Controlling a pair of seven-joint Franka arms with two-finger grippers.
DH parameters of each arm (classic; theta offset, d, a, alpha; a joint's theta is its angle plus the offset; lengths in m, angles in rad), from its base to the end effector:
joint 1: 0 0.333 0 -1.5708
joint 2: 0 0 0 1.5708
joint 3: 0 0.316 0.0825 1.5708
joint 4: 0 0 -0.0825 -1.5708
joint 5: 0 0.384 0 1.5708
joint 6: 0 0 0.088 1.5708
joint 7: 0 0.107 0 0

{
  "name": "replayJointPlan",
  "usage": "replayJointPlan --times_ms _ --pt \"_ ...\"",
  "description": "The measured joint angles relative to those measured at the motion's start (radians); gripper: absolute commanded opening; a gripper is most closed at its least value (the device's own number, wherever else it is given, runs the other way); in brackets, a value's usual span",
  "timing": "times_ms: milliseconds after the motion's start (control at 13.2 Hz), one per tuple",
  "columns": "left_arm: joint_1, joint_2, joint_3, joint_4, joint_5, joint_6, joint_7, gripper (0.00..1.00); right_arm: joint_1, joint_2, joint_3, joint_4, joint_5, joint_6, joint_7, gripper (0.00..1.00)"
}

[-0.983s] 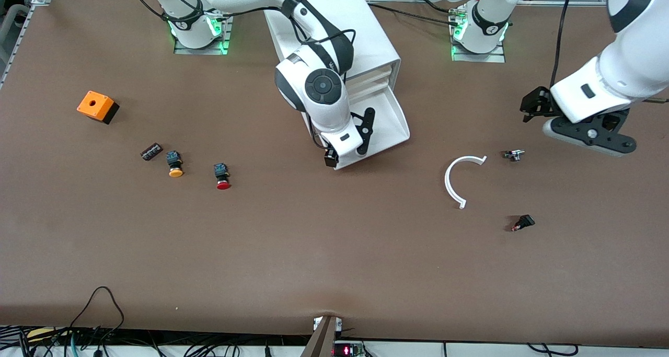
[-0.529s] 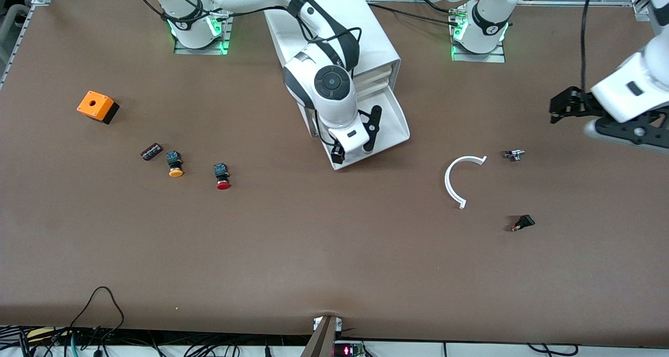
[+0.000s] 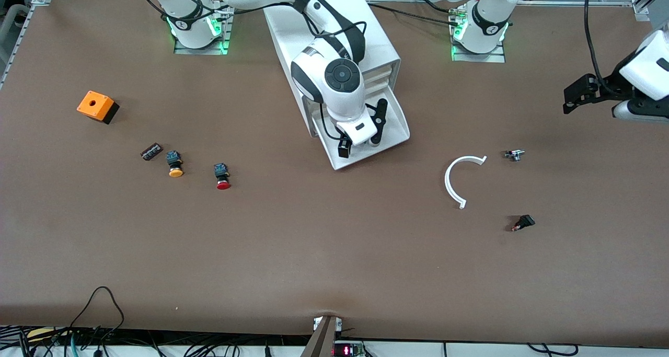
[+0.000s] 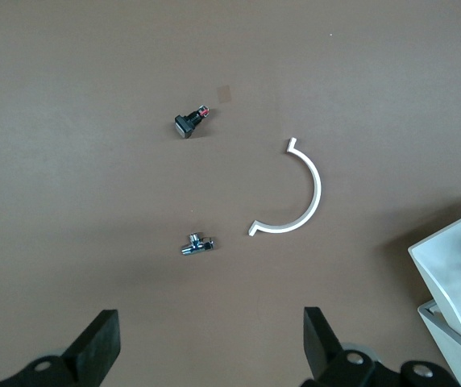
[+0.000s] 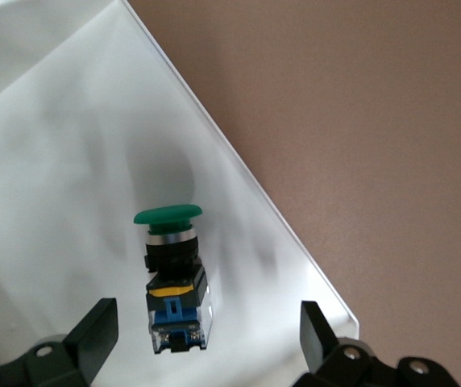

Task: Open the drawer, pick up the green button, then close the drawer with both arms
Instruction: 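Close the right gripper firmly on the green button inside the drawer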

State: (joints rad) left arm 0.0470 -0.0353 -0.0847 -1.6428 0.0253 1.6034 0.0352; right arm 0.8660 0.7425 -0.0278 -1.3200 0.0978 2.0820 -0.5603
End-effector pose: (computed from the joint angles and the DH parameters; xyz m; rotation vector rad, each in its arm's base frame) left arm 0.5453 -0.0187 0.6127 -3.1112 0.1147 0.0065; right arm 0.4891 0.5581 0.2965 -2.3900 -1.9307 -0.0160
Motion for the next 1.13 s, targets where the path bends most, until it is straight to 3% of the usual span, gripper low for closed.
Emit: replayJointPlan --times_ms 1134 --pt "-0.003 -0.005 0.001 -0.018 -0.004 0.010 -0.012 1.00 0.003 0.040 0.000 -0.010 -0.002 0.041 0.001 1.00"
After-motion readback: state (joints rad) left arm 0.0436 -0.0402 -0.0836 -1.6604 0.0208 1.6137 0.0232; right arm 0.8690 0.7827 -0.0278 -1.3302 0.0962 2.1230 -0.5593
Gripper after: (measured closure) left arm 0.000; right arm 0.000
